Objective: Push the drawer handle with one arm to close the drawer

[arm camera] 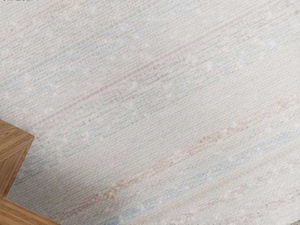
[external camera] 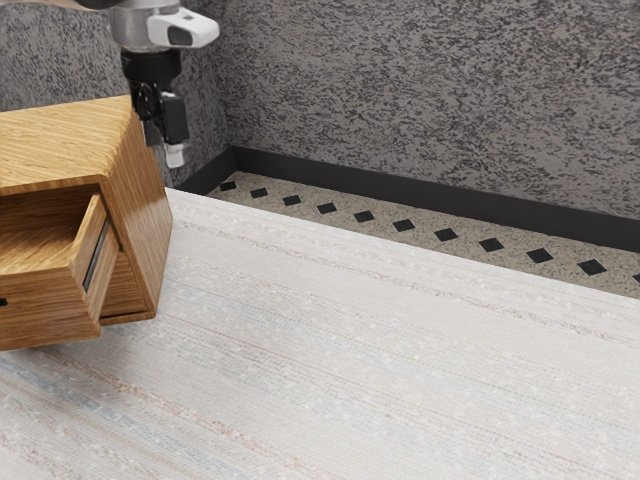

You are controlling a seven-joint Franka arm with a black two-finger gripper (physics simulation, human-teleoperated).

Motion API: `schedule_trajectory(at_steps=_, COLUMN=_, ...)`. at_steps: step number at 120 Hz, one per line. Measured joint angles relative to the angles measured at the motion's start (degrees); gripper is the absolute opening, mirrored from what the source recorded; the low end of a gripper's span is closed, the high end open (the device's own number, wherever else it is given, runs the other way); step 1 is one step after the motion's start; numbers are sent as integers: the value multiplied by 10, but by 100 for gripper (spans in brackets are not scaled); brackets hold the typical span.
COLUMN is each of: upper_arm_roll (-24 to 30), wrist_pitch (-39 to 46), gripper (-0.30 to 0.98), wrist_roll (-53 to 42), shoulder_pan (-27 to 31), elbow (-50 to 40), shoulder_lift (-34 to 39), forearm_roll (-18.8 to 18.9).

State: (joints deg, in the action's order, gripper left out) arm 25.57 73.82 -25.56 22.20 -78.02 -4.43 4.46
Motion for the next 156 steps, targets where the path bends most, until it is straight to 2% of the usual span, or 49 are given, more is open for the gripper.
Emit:
schedule_trajectory(at_steps=26, upper_arm_roll=0, wrist_pitch=-5, gripper=69, wrist_roll=-47, shoulder_pan=3, elbow=1, shoulder_lift=0, forearm_roll=-2)
schedule_trajectory(at_steps=34, upper_arm_roll=-4, wrist_pitch=-22, gripper=68, wrist_roll=-58, shoulder_pan=25, elbow=46, shoulder_lift=75, forearm_roll=-1)
schedule_trajectory(at_steps=40, upper_arm_roll=-30, wrist_pitch=-47, gripper=68, wrist_roll=-64, shoulder_pan=19, elbow=40, shoulder_lift=135, forearm_roll=-2)
schedule_trajectory(at_steps=48, upper_arm_roll=-99, wrist_pitch=-71, gripper=68, wrist_roll=-67, shoulder_pan=10, elbow=-54, shoulder_lift=233, forearm_roll=-2)
schedule_trajectory(at_steps=54, upper_arm_roll=-150, wrist_pitch=-85, gripper=68, wrist_roll=-58, shoulder_pan=10, elbow=-154, shoulder_lift=323, forearm_roll=-2)
schedule_trajectory(at_steps=63, upper_arm_roll=-207, wrist_pitch=-89, gripper=68, wrist_roll=-40, shoulder_pan=10, elbow=-304, shoulder_lift=412, forearm_roll=-3)
schedule_trajectory(at_steps=69, upper_arm_roll=-222, wrist_pitch=-83, gripper=69, wrist_roll=-30, shoulder_pan=32, elbow=-364, shoulder_lift=444, forearm_roll=-14)
schedule_trajectory(at_steps=84, upper_arm_roll=-234, wrist_pitch=-47, gripper=66, wrist_roll=-6, shoulder_pan=94, elbow=-442, shoulder_lift=511, forearm_roll=-55)
schedule_trajectory(at_steps=104, upper_arm_roll=-233, wrist_pitch=21, gripper=26, wrist_roll=40, shoulder_pan=107, elbow=-562, shoulder_lift=535, forearm_roll=-62)
schedule_trajectory(at_steps=116, upper_arm_roll=-232, wrist_pitch=45, gripper=10, wrist_roll=77, shoulder_pan=110, elbow=-593, shoulder_lift=545, forearm_roll=-61)
schedule_trajectory(at_steps=133, upper_arm_roll=-235, wrist_pitch=65, gripper=-1, wrist_roll=133, shoulder_pan=115, elbow=-604, shoulder_lift=547, forearm_roll=-60)
schedule_trajectory(at_steps=156, upper_arm_roll=-237, wrist_pitch=107, gripper=-7, wrist_roll=192, shoulder_pan=125, elbow=-626, shoulder_lift=508, forearm_roll=-60)
